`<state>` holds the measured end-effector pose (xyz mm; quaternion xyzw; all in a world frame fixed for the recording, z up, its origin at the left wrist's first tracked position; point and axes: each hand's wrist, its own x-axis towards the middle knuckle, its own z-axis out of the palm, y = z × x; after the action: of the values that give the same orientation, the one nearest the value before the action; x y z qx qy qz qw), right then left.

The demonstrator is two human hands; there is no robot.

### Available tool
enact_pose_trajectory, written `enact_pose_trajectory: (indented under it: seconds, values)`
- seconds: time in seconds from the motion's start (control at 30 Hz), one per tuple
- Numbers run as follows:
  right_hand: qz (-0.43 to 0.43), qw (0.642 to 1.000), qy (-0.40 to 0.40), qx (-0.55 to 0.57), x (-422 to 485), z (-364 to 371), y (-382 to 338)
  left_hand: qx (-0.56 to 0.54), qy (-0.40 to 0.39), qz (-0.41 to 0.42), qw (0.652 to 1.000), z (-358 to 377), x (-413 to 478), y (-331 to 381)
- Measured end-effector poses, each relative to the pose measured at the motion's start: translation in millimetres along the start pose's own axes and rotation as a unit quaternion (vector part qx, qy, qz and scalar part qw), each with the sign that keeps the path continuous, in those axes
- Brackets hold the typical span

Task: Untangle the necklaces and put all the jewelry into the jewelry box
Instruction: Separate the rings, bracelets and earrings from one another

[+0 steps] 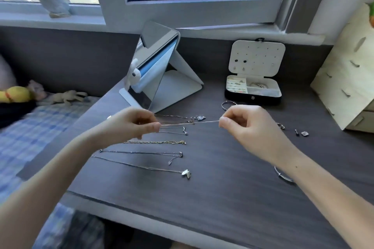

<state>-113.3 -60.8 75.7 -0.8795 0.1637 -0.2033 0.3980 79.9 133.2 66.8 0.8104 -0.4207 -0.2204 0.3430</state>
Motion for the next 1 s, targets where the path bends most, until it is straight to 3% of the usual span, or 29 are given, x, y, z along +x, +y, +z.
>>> enact_pose_trajectory:
  seconds: [0.13,0.37,0.77,1.0]
  values:
    - [-0.012,0.992,-0.006,-0.124,10.5,33.2,10.8,0.061,0.060,-0.062,0.994,-28.0,-2.9,-36.9]
    - [-0.054,0.964,-0.026,-0.260,26.1,75.2,19.8,0.263,0.055,-0.066,0.961,-37.0,0.4,-60.0]
    - [-0.141,0.934,0.048,-0.325,13.2,63.4,38.7,0.347,0.010,-0.059,0.936,-38.4,0.5,-53.2]
    - [-0.098,0.919,0.093,-0.370,-29.8,9.9,55.1,0.330,0.096,0.037,0.938,-13.4,9.0,-9.8]
